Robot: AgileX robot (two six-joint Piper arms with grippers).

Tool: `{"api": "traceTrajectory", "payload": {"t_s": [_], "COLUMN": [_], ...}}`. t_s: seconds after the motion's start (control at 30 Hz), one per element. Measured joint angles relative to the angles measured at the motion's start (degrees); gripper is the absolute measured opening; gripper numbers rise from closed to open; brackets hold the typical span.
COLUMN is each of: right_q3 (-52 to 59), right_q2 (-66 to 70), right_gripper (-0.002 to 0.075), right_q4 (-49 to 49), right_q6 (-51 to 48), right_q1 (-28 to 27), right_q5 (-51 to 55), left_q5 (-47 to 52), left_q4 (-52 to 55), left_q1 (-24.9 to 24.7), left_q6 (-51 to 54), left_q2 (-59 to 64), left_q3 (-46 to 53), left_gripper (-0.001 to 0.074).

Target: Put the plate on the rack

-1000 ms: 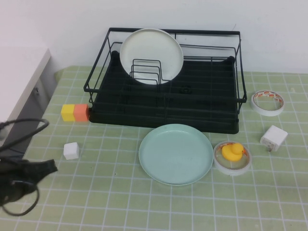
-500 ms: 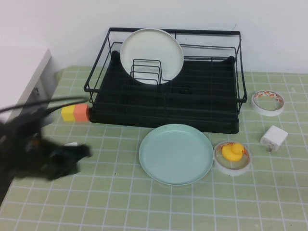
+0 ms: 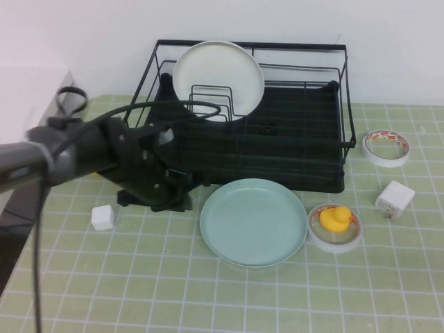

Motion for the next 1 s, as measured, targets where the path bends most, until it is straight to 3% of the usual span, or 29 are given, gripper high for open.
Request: {"api": "traceTrajectory", "payload": {"t_s": [0.2,0.3,0.53,0.8,1.0], "right_q3": [0.00,0.00,0.00,0.00,0.00], "right_q2": [0.00,0.00,0.00,0.00,0.00], "right_gripper": [-0.0002,-0.0002,-0.0002,-0.0002,-0.0002], "right_q4": [0.00,0.00,-0.22,-0.22,-0.22], "right_q6": [-1.82,-2.11,-2.50,-2.73,-2.83], "right_q1": [0.00,0.00,0.00,0.00,0.00], "right_q5": [0.00,0.00,0.00,0.00,0.00], "left_q5": [4.47,5.78,5.85,10.23,20.25], "left_q4": [-1.18,-2.84,-6.12,-6.96,-3.57], "left_q1": [0.00,0.00,0.00,0.00,0.00], "left_q6": [0.77,1.17,2.66,8.19,10.11], "left_q2": [8.67,11.50,16.68,17.68,15.90], "left_q3": [-8.12,-10.97,-14.13,-15.70,-19.81], "left_gripper": [0.0312,0.0350,0.0286,0.0033,0.0008]}}
